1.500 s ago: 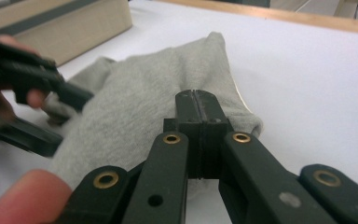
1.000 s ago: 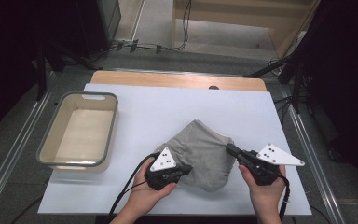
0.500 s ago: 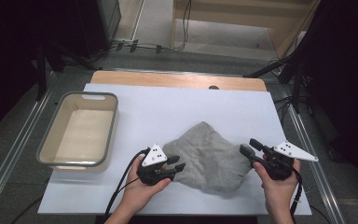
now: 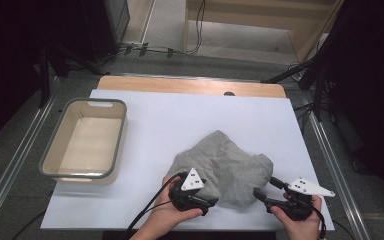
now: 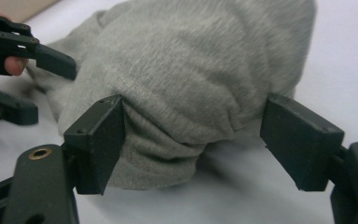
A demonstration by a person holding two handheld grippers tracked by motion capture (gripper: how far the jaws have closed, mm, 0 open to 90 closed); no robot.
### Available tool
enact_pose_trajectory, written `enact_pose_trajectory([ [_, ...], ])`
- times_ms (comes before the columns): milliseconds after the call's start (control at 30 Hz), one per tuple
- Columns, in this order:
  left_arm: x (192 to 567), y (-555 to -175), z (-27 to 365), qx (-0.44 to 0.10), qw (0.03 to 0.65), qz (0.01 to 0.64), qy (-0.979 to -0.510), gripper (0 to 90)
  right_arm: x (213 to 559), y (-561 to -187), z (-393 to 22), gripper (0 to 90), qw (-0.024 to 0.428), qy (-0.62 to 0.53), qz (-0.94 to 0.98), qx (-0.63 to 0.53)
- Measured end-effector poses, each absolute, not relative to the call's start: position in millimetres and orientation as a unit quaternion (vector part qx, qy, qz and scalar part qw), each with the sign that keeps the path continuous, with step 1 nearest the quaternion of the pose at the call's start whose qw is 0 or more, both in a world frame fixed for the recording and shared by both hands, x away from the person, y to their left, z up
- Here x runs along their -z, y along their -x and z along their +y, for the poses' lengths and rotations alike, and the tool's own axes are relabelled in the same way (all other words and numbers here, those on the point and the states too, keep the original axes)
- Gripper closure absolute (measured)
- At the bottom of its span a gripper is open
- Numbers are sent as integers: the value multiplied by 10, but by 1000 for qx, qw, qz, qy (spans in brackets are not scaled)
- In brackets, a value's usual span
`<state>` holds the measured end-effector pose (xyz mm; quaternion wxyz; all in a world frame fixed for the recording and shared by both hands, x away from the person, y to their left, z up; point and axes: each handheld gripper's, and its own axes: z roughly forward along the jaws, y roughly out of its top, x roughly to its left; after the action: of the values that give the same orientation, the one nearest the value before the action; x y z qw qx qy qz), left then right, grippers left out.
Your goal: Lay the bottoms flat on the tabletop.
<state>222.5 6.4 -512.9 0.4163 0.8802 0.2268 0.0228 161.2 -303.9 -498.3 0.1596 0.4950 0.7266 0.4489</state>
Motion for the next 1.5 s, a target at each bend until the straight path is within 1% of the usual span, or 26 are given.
enact_pose_trajectory([
  [67, 5140, -2226, 42, -36, 405, 232, -883, 308, 5006, -1649, -3003, 234, 161, -498, 726, -446],
  [100, 5134, -2230, 37, -45, 399, 235, -885, 340, 5020, -1665, -2994, 264, 162, -504, 725, -441],
  [133, 5134, -2234, 30, -56, 396, 235, -886, 436, 5050, -1694, -2980, 350, 160, -512, 721, -438],
  [167, 5137, -2234, 24, -67, 392, 235, -887, 481, 5062, -1706, -2976, 409, 157, -510, 720, -443],
  [200, 5138, -2233, 18, -74, 390, 237, -887, 523, 5062, -1706, -2976, 409, 157, -510, 720, -443],
  [233, 5140, -2233, 12, -83, 387, 240, -887, 523, 5075, -1721, -2965, 479, 151, -505, 721, -449],
  [267, 5138, -2229, 4, -94, 383, 241, -887, 580, 5083, -1735, -2957, 547, 146, -501, 723, -453],
  [333, 5126, -2244, 11, -96, 378, 247, -887, 706, 5086, -1752, -2941, 620, 138, -501, 717, -464],
  [367, 5116, -2259, 22, -92, 377, 251, -887, 832, 5072, -1750, -2938, 714, 142, -505, 709, -472],
  [400, 5113, -2267, 29, -87, 378, 251, -887, 832, 5072, -1750, -2938, 714, 142, -505, 709, -472],
  [467, 5101, -2250, 28, -93, 374, 242, -891, 877, 5046, -1752, -2930, 785, 148, -498, 707, -480],
  [500, 5096, -2239, 26, -92, 374, 237, -892, 877, 5046, -1752, -2930, 785, 148, -498, 707, -480],
  [600, 5044, -2204, 39, -67, 392, 227, -889, 885, 5004, -1759, -2916, 803, 159, -496, 707, -478],
  [700, 4913, -2151, 40, -43, 422, 207, -882, 886, 4934, -1781, -2934, 811, 181, -505, 693, -482],
  [833, 4690, -2107, 57, -12, 466, 187, -865, 888, 4819, -1839, -2948, 824, 195, -510, 680, -490],
  [1000, 4478, -2061, 126, 26, 518, 171, -838, 890, 4693, -1943, -2855, 831, 207, -492, 692, -487],
  [1167, 4375, -2075, 250, 15, 532, 170, -829, 889, 4593, -2113, -2726, 831, 214, -474, 700, -489],
  [1267, 4392, -2177, 367, 8, 538, 208, -817, 888, 4586, -2253, -2644, 828, 205, -468, 704, -493],
  [1367, 4419, -2306, 505, -17, 534, 258, -805, 888, 4600, -2377, -2605, 782, 194, -458, 702, -510],
  [1467, 4440, -2448, 645, -55, 522, 305, -795, 888, 4588, -2416, -2635, 620, 196, -453, 689, -531],
  [1500, 4456, -2498, 681, -69, 514, 321, -792, 888, 4581, -2410, -2651, 583, 199, -450, 689, -533],
])
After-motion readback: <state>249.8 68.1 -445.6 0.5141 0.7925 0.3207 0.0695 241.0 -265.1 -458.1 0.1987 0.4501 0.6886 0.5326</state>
